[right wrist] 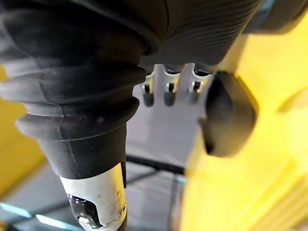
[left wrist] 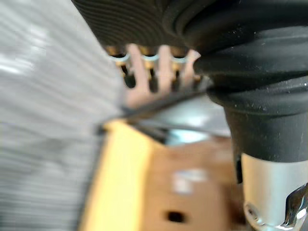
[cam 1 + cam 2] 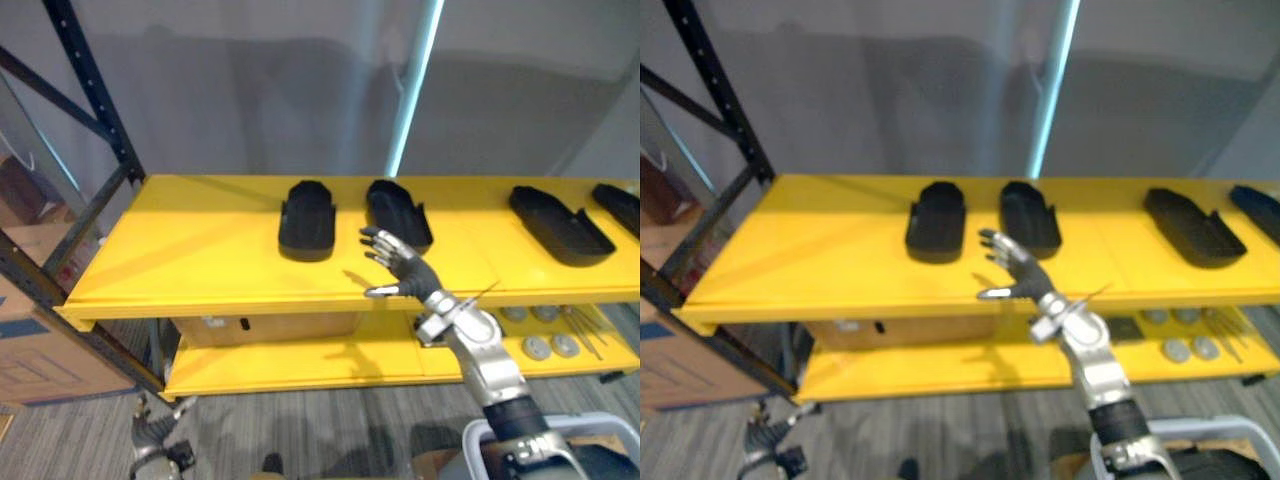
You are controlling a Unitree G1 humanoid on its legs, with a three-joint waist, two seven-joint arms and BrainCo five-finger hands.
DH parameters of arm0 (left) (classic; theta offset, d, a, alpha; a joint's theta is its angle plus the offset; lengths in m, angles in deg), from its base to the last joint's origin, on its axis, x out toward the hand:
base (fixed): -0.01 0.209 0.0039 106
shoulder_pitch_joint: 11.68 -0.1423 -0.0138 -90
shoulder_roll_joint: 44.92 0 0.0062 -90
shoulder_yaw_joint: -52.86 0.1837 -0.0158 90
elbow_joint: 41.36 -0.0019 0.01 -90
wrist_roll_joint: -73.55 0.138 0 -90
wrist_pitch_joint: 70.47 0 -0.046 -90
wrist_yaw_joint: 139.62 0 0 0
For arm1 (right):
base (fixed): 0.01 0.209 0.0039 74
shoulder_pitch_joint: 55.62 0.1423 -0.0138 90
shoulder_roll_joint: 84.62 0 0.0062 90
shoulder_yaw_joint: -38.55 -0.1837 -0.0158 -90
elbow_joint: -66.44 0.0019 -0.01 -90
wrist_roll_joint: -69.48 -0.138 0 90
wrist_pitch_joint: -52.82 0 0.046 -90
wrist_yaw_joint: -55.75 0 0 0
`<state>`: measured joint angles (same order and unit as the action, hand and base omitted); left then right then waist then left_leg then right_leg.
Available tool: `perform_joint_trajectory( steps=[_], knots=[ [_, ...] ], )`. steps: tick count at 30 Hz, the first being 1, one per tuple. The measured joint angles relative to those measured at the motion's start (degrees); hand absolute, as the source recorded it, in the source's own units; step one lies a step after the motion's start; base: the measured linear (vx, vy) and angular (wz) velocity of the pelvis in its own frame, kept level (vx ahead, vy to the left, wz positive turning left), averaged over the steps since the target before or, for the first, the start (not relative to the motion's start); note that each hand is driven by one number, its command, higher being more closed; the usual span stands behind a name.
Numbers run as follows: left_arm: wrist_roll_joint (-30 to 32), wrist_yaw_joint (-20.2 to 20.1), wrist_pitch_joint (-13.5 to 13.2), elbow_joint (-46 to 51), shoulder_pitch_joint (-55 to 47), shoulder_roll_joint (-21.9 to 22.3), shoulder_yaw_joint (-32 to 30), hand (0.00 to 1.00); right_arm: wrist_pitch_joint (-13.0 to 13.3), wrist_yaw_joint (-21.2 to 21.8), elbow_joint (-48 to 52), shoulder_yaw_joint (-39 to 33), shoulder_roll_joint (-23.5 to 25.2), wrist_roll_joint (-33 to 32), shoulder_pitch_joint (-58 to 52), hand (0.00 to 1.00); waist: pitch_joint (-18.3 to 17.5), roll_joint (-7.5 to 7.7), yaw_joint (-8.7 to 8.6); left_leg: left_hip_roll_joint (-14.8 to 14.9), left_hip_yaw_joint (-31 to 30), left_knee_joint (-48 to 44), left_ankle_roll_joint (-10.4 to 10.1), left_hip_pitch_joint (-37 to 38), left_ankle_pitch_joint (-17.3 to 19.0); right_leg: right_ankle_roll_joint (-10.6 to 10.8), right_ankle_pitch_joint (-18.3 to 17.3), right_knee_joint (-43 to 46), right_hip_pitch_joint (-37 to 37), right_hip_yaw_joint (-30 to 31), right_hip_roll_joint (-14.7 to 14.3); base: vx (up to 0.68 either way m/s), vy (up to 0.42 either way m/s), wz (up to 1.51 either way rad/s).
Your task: Walk over and take plastic housings, then place them on the shelf
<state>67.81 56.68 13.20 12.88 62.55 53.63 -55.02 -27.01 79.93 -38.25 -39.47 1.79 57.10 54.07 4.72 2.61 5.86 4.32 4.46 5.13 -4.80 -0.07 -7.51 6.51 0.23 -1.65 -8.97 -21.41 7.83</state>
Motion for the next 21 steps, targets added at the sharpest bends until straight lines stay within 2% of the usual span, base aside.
perform_joint_trajectory(
  steps=[2, 3, 5, 8, 12, 15, 17, 21],
  knots=[
    [-0.21, -0.8, -0.3, -1.97, 0.04, 0.02, -1.07, 0.0, 0.33, 0.88, -2.12, 1.25, 0.02, 1.21, 1.37, 0.0, 0.72, 0.24, -0.22, -0.33, -0.98, 0.0, 0.3, 0.06, 0.21, 0.03, -0.71, 0.1, -0.51, -0.77, 0.22, 0.0, -0.006, 0.22],
    [-0.43, -1.43, -1.19, -3.36, -0.01, -0.16, -2.51, 0.0, 0.8, 1.76, -4.56, 3.49, 0.08, 2.56, 2.89, 0.0, 1.15, 0.59, 0.2, -0.42, -1.0, 0.0, 0.34, 0.07, 0.35, 0.29, -1.0, 0.12, -0.67, -0.79, 0.29, 0.01, 0.002, 0.05],
    [-0.67, -2.02, -1.22, -5.0, -0.04, -0.18, -3.59, 0.0, 1.27, 2.19, -6.95, 5.81, 0.34, 3.77, 5.03, 0.0, 1.72, 0.69, 0.33, -0.65, -1.02, 0.0, 0.46, 0.14, 0.48, 0.37, -1.07, 0.14, -0.81, -0.84, 0.53, 0.02, 0.002, 0.01],
    [-0.77, -3.48, -1.18, -6.66, -0.04, -0.11, -3.95, 0.0, 2.57, 2.32, -10.88, 7.37, 0.64, 4.7, 7.39, 0.0, 2.46, 0.59, 0.55, -1.21, -1.2, 0.0, 0.74, 0.18, 0.66, 0.56, -1.17, 0.21, -1.03, -1.25, 1.08, 0.03, 0.015, 0.06],
    [-2.4, -5.26, -1.17, -8.44, -0.03, -0.08, -4.12, 0.0, 2.99, 2.44, -15.53, 7.62, 1.88, 5.46, 9.52, 0.0, 2.76, 0.68, 1.6, -1.98, -1.57, -0.01, 0.83, 0.18, 0.81, 1.1, -0.99, 0.33, -1.32, -1.89, 1.77, 0.06, 0.016, 0.08],
    [-2.86, -6.17, -1.19, -8.43, 0.1, 0.11, -4.58, 0.0, 3.48, 2.01, -18.28, 9.71, 2.01, 10.78, 12.51, 0.0, 4.12, 0.68, 1.86, -2.27, -2.04, -0.02, 0.99, 0.84, 0.8, 1.3, -1.08, 0.42, -2.23, -2.39, 2.0, 0.05, -0.005, 0.07],
    [-3.42, -6.41, -1.2, -8.44, 0.1, 0.27, -4.58, 0.0, 3.82, 0.79, -19.96, 9.87, 2.17, 12.29, 12.96, 0.0, 4.74, 0.73, 2.77, -2.45, -2.17, -0.01, 1.02, 1.09, 0.96, 1.42, -1.35, 0.43, -2.54, -2.53, 2.15, 0.02, -0.007, 0.03],
    [-5.26, -6.45, -1.23, -8.69, 0.05, 1.18, -4.59, 0.0, 3.94, -2.03, -21.74, 9.78, 2.21, 13.7, 13.98, 0.0, 5.81, 0.55, 2.85, -2.89, -2.91, -0.01, 1.04, 1.19, 0.96, 1.55, -1.57, 0.46, -3.15, -3.71, 2.48, 0.01, -0.003, 0.11]
  ],
)
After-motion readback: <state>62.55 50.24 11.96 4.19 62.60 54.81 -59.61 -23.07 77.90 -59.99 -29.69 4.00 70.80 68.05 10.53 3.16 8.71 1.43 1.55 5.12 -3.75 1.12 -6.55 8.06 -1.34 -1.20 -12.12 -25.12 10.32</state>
